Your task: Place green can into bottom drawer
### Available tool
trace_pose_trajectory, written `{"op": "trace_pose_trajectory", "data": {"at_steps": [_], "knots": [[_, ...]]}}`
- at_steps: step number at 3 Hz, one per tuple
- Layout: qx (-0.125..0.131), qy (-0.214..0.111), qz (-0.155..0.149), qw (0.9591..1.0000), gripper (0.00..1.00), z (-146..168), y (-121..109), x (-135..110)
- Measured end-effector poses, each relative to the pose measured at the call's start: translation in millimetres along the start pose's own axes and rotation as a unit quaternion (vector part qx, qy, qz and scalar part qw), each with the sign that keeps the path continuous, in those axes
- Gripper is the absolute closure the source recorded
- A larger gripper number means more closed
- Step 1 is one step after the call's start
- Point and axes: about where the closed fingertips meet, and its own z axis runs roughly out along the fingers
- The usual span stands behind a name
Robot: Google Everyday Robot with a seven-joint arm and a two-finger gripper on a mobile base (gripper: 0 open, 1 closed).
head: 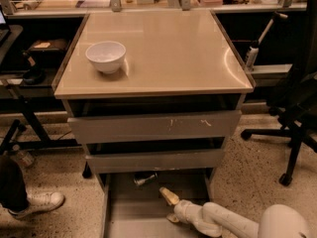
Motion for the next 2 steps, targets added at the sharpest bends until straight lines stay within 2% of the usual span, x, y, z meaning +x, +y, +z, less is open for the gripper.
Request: {"op": "trace_pose_trajectory", "data": {"at_steps": [2], "knots": [[0.0, 0.0, 0.0, 1.0, 0.0, -3.7, 6.0, 1.8]]}}
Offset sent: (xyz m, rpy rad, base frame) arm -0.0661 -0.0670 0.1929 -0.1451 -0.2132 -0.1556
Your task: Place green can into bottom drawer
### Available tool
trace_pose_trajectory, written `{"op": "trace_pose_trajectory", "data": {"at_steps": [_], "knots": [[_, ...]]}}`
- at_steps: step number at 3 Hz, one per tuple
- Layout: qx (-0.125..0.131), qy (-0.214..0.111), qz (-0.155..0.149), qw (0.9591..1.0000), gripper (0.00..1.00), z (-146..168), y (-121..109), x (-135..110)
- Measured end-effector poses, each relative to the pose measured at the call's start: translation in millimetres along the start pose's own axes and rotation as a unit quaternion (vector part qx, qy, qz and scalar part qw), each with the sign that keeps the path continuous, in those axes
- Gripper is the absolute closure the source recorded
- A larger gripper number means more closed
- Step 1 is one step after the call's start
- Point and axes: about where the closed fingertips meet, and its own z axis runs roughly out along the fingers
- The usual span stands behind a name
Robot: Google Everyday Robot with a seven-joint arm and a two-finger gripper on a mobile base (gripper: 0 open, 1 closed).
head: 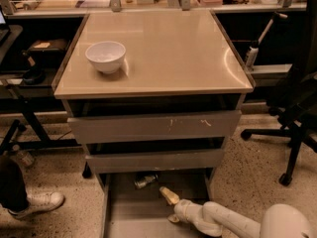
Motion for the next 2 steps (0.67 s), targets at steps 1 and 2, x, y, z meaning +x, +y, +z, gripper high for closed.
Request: {"op": "trace_pose_trajectory", "data": {"at_steps": [1, 2], "knots": [[-0.019, -0.037, -0.052, 0.9978, 0.0, -29, 50, -11], [-0.026, -0.076, -0.057, 0.9952, 0.0, -64, 77, -17]]}}
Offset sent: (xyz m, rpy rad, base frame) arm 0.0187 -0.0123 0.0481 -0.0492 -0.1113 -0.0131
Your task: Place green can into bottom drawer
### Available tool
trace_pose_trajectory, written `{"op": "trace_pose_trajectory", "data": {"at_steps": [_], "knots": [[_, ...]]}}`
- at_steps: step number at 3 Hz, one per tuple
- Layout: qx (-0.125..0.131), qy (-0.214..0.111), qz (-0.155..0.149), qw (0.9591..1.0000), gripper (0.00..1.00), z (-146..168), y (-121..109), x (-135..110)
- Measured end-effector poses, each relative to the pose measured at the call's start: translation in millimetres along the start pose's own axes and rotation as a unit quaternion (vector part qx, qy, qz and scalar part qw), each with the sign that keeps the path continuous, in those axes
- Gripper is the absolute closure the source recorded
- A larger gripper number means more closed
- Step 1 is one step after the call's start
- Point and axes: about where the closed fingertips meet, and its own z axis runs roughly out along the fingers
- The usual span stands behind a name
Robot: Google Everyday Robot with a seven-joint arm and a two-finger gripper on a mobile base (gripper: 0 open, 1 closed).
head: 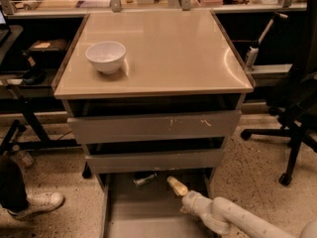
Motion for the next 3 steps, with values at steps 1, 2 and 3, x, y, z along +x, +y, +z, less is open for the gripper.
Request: {"op": "trace_pose_trajectory", "data": {"at_steps": [1, 2, 3], "knots": [[0.001, 0.0, 0.0, 1.0, 0.0, 0, -1, 0], [-0.007, -0.032, -0.012, 0.9994, 0.0, -28, 2, -14], [-0.009, -0.117, -0.02, 0.9929, 0.0, -90, 5, -48]]}}
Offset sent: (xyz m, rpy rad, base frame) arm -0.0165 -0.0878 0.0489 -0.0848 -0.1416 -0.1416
